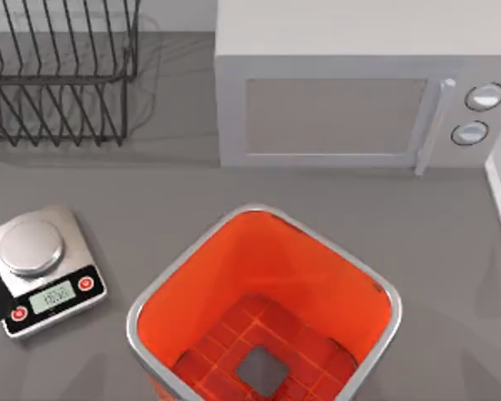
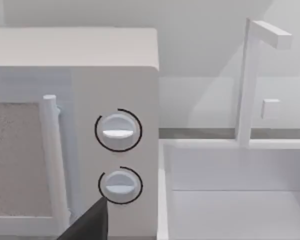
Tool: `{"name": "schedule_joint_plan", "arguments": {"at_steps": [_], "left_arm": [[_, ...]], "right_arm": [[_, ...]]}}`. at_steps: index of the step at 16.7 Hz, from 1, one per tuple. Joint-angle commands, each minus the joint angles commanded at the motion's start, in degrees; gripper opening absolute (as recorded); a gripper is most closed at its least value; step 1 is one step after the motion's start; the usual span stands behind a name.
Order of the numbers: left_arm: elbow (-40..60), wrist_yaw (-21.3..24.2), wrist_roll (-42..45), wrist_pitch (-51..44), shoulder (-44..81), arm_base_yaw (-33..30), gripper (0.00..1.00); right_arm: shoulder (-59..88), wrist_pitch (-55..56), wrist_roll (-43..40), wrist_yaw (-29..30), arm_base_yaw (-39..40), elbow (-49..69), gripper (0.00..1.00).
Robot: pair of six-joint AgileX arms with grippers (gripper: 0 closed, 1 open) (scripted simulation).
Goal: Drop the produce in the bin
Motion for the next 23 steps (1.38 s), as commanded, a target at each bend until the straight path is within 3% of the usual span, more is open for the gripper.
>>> {"name": "schedule_joint_plan", "arguments": {"at_steps": [5,9,23], "left_arm": [[2.87,0.04,0.40,-3.33,3.62,0.72,1.00],[13.29,0.36,1.68,-13.32,16.81,2.89,1.00],[71.81,1.84,7.04,-50.38,98.87,13.27,1.00]], "right_arm": [[0.00,0.00,0.00,0.00,0.00,0.00,1.00],[0.00,0.00,0.00,0.00,0.00,0.00,1.00],[0.00,0.00,0.00,0.00,0.00,0.00,1.00]]}}
